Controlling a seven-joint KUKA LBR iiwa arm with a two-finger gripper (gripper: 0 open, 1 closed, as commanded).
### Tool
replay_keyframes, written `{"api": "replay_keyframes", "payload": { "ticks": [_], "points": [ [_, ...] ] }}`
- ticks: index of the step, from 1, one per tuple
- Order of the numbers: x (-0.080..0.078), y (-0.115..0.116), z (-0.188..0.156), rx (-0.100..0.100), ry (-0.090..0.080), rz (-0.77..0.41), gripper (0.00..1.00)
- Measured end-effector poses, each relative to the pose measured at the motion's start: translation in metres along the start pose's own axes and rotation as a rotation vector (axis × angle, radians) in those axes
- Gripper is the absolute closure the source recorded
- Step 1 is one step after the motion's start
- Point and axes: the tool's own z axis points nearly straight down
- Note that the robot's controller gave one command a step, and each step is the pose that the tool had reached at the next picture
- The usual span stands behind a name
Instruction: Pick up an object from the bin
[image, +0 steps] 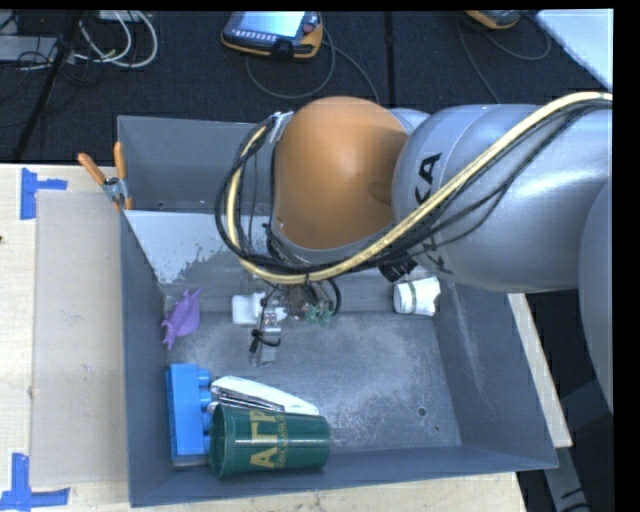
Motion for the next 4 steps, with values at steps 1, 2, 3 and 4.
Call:
{"api": "replay_keyframes", "payload": {
  "ticks": [1,2,3,4],
  "points": [
    [-0.001,-0.001,-0.005,-0.001,-0.008,0.005,0.0],
    [0.004,-0.017,0.051,-0.002,-0.009,0.059,0.0],
    [0.017,-0.051,0.081,0.0,-0.002,-0.007,0.0],
    [0.023,-0.06,0.09,-0.001,-0.007,0.11,0.0]
  ]
}}
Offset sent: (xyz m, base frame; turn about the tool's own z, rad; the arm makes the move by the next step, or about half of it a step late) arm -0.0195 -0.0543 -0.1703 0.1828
